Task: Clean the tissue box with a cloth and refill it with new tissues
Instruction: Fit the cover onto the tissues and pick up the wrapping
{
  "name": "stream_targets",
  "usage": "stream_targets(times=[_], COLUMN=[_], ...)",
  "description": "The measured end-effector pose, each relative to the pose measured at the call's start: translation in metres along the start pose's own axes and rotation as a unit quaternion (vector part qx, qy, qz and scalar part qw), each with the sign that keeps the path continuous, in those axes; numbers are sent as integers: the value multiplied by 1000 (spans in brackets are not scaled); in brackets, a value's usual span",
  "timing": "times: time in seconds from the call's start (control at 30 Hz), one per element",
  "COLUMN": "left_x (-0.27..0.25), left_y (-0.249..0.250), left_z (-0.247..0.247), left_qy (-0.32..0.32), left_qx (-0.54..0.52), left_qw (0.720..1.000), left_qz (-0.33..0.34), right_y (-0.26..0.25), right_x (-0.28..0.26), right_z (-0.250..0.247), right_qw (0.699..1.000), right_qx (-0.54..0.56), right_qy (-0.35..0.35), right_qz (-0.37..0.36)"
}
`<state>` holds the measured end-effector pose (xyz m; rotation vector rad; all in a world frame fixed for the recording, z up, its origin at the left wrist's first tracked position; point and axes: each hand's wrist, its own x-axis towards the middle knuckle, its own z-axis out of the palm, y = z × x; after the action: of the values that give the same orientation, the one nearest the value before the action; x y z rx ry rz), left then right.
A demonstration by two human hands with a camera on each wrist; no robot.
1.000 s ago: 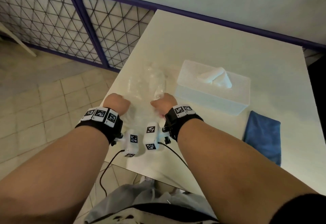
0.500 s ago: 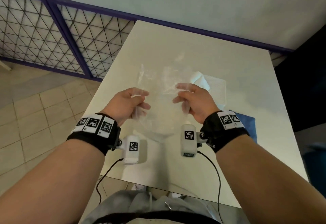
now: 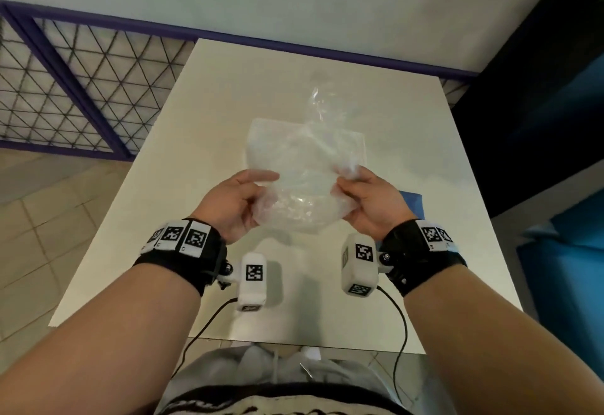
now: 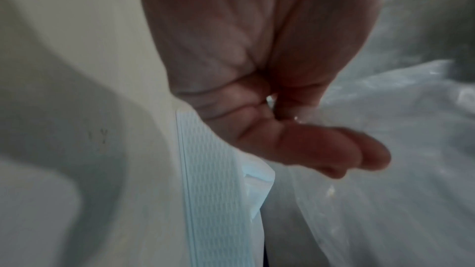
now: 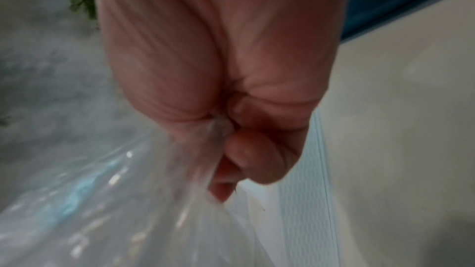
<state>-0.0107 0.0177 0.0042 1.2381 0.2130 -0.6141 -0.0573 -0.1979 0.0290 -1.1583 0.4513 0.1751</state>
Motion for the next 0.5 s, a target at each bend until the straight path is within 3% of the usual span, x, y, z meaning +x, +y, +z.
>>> stream_targets(times=[0.2,0.33,0.5], left_x=[-1,-5,-7], left_y=[-2,1,4], left_z=[8,11,10], left_qy=[-1,3,-53], left_qx=[5,51,-74], left_qw=[1000,999,996], left_qz=[-9,17,-23], right_y=[-6,-7,-9], right_x=[-9,-13,-9], right_z=[-14,-17,-20], right_qw=[985,993,998], right_qx=[153,38,-39], right_qy=[-29,-25,4], right_qz=[77,106,52])
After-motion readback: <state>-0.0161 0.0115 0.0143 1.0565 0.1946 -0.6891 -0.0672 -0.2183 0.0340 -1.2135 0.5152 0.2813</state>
